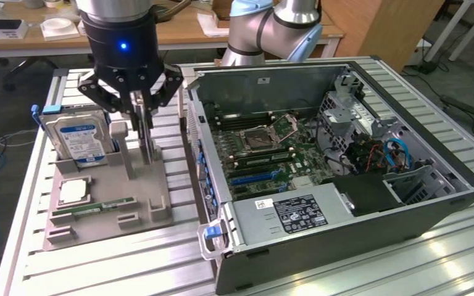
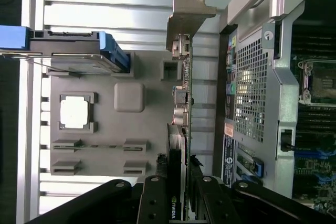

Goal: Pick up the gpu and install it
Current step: 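Pick up the gpu and move the gpu toward the slot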

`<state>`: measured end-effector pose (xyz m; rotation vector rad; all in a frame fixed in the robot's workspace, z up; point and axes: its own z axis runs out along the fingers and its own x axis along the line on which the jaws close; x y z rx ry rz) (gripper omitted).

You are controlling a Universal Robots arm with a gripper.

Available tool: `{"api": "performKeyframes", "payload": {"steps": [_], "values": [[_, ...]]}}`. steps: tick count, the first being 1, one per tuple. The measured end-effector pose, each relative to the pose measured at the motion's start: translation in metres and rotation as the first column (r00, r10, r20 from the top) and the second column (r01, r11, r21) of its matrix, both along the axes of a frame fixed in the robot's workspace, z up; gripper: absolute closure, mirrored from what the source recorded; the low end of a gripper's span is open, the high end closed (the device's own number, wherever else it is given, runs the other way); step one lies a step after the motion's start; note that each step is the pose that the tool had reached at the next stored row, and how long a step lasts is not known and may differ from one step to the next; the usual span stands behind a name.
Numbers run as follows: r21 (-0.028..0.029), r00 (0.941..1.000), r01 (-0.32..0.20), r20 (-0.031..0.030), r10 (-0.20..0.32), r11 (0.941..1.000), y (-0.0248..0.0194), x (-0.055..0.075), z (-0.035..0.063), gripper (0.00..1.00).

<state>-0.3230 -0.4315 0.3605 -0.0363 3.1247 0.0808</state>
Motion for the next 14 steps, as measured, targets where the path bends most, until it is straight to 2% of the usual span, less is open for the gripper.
{"api": "performKeyframes", "payload": {"steps": [14], "values": [[0.0004, 1.0, 0.0, 0.0, 0.0, 1.0, 0.0, 0.0, 0.0221, 0.74]]}}
